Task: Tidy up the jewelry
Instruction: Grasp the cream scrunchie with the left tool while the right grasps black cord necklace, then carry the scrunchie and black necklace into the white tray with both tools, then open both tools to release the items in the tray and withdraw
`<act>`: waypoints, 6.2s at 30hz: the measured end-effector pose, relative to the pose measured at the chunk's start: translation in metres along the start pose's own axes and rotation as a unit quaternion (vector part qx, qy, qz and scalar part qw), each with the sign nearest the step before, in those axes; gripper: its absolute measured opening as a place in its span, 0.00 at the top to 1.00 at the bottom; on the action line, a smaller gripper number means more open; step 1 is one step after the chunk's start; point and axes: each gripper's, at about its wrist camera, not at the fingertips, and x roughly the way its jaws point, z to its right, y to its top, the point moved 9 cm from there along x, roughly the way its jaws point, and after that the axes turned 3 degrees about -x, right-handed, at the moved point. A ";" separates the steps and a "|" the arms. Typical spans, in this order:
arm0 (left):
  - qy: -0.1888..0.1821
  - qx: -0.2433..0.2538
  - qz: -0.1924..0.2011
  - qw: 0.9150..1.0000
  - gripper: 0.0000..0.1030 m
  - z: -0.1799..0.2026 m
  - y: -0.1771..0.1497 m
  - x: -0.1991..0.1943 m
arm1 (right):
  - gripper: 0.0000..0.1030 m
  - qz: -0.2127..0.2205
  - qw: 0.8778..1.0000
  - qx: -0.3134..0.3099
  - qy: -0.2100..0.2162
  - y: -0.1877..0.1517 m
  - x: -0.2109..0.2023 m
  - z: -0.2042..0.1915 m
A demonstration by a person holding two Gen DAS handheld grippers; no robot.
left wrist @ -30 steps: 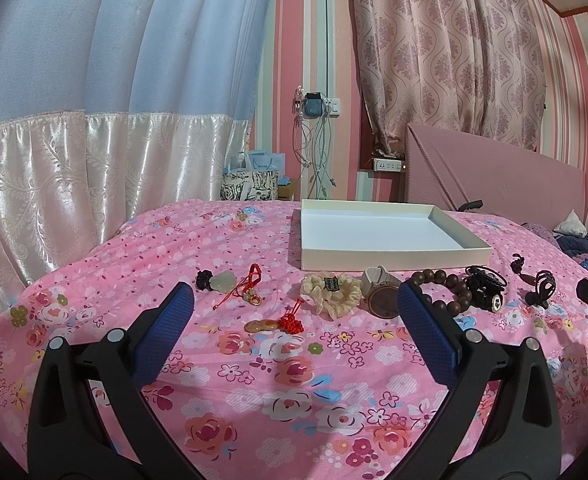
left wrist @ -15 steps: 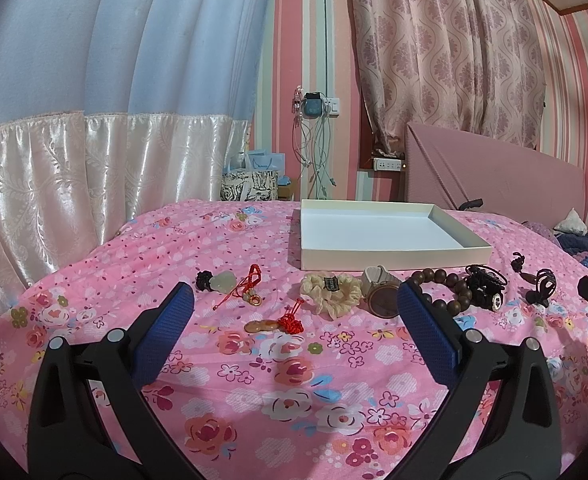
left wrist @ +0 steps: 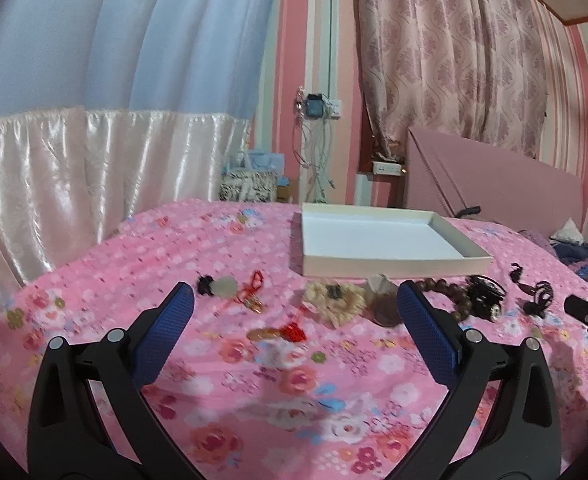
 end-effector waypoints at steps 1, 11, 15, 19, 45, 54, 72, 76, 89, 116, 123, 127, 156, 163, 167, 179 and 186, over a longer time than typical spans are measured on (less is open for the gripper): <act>0.005 0.003 0.004 1.000 0.03 -0.001 0.003 0.000 | 0.01 0.004 1.000 0.004 0.005 0.001 0.000 -0.001; 0.009 0.027 -0.009 1.000 0.03 -0.003 0.021 0.020 | 0.01 -0.018 0.999 0.016 0.043 0.013 0.026 -0.020; 0.001 0.035 -0.036 0.999 0.03 -0.002 0.019 0.041 | 0.01 -0.026 0.999 0.010 0.038 0.020 0.040 -0.027; -0.012 0.040 -0.057 0.998 0.03 0.001 0.017 0.058 | 0.02 -0.030 0.999 0.003 0.036 0.028 0.056 -0.030; -0.027 0.022 -0.168 0.985 0.05 0.017 -0.019 0.142 | 0.83 -0.154 0.988 -0.021 0.020 0.012 0.158 -0.035; -0.029 0.011 -0.180 0.983 0.12 0.013 -0.024 0.146 | 0.91 -0.065 0.997 0.024 0.031 0.032 0.126 -0.018; -0.083 0.006 -0.242 0.967 0.95 0.034 -0.042 0.164 | 0.91 -0.071 0.996 0.016 0.053 0.033 0.131 -0.024; -0.102 0.014 -0.215 0.971 0.95 0.044 -0.017 0.150 | 0.91 -0.054 0.997 0.013 0.062 0.049 0.120 -0.021; -0.115 0.024 -0.162 0.980 0.95 0.073 0.056 0.165 | 0.91 -0.031 0.997 0.011 0.067 0.103 0.132 -0.003; -0.050 -0.005 -0.300 0.953 0.93 0.050 -0.021 0.262 | 0.90 -0.200 0.978 -0.044 0.040 0.057 0.252 -0.038; -0.021 0.032 -0.291 0.956 0.93 0.044 -0.022 0.267 | 0.91 -0.231 0.970 -0.023 0.074 0.037 0.243 -0.055; -0.021 0.028 -0.293 0.955 0.93 0.044 -0.019 0.266 | 0.91 -0.220 0.973 -0.036 0.062 0.035 0.241 -0.054; -0.110 0.001 -0.186 0.976 0.32 0.045 0.044 0.187 | 0.27 -0.039 0.993 0.029 0.105 0.129 0.127 -0.005; -0.079 -0.014 -0.143 0.986 0.30 -0.007 0.029 0.132 | 0.27 -0.026 0.997 0.017 0.064 0.085 0.083 0.019; -0.053 -0.001 -0.125 0.991 0.29 -0.027 0.010 0.104 | 0.27 -0.035 0.999 0.014 0.037 0.049 0.064 0.034; -0.019 -0.020 -0.116 0.993 0.26 -0.063 -0.018 0.062 | 0.27 -0.049 0.998 0.025 0.017 -0.003 0.038 0.034; -0.026 -0.027 -0.127 0.991 0.26 -0.062 -0.020 0.071 | 0.27 -0.079 0.997 0.026 0.003 -0.004 0.065 0.037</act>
